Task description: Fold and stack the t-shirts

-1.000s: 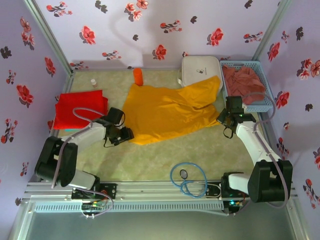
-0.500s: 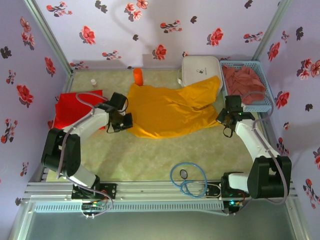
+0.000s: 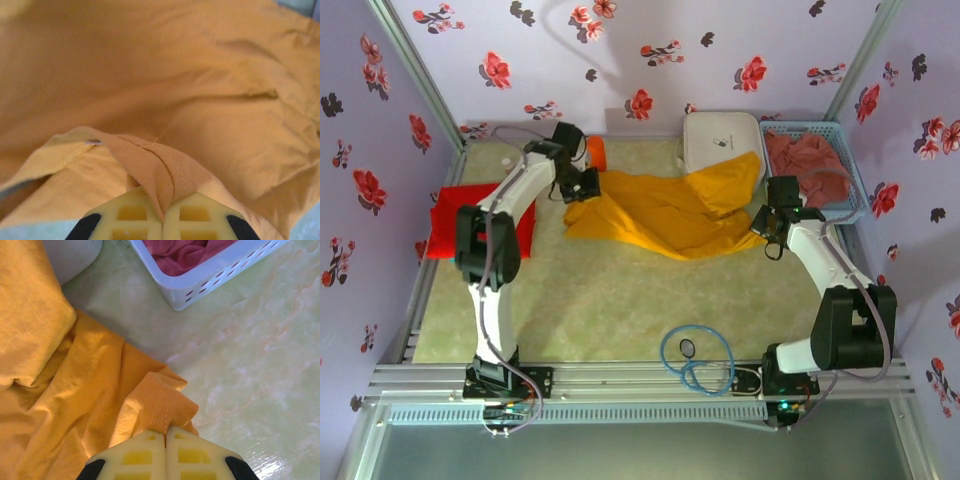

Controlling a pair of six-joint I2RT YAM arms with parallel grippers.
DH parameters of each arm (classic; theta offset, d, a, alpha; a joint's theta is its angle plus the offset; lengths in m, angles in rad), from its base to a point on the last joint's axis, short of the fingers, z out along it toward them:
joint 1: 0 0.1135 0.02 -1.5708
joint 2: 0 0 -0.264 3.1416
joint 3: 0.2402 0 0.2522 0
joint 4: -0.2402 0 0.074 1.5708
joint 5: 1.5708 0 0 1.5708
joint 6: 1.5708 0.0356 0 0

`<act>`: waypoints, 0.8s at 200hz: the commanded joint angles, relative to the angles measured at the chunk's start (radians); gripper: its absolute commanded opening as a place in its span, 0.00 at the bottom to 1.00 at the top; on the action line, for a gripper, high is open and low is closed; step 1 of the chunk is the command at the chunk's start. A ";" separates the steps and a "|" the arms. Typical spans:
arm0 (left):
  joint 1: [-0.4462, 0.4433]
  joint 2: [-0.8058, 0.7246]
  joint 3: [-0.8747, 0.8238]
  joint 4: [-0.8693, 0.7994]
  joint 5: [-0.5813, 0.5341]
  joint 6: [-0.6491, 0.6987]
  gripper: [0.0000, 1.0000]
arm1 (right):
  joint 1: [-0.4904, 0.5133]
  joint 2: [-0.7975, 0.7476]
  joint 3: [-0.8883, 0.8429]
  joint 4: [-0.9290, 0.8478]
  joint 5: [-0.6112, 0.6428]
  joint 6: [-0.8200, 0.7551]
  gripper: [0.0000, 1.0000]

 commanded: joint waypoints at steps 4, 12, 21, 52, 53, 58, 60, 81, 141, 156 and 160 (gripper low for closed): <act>0.021 0.148 0.220 -0.144 0.025 0.044 0.14 | -0.008 0.018 0.036 -0.021 0.005 -0.015 0.00; 0.025 0.189 0.279 -0.164 0.025 0.052 0.22 | -0.008 0.020 0.039 -0.021 0.004 -0.014 0.00; 0.031 0.216 0.310 -0.173 0.025 0.056 0.30 | -0.008 0.024 0.040 -0.021 0.003 -0.014 0.00; 0.047 0.130 0.168 -0.133 0.014 0.109 0.37 | -0.008 0.024 0.043 -0.024 0.004 -0.021 0.00; 0.049 0.126 0.153 -0.127 0.013 0.111 0.38 | -0.008 0.024 0.043 -0.024 0.005 -0.021 0.00; 0.053 0.087 0.093 -0.103 0.003 0.112 0.38 | -0.008 0.026 0.041 -0.022 0.004 -0.024 0.00; 0.054 0.069 0.069 -0.094 -0.001 0.113 0.39 | -0.008 0.025 0.041 -0.022 0.004 -0.025 0.00; 0.075 -0.111 -0.191 0.045 -0.038 0.104 0.43 | -0.008 0.033 0.041 -0.022 0.001 -0.030 0.00; 0.115 -0.343 -0.652 0.364 -0.057 0.098 0.48 | -0.008 0.042 0.014 0.008 -0.045 -0.028 0.00; 0.119 -0.325 -0.676 0.409 -0.068 0.108 0.49 | -0.008 0.040 0.014 0.005 -0.047 -0.030 0.00; 0.120 -0.318 -0.680 0.422 -0.068 0.111 0.49 | -0.009 0.037 0.014 0.005 -0.046 -0.030 0.00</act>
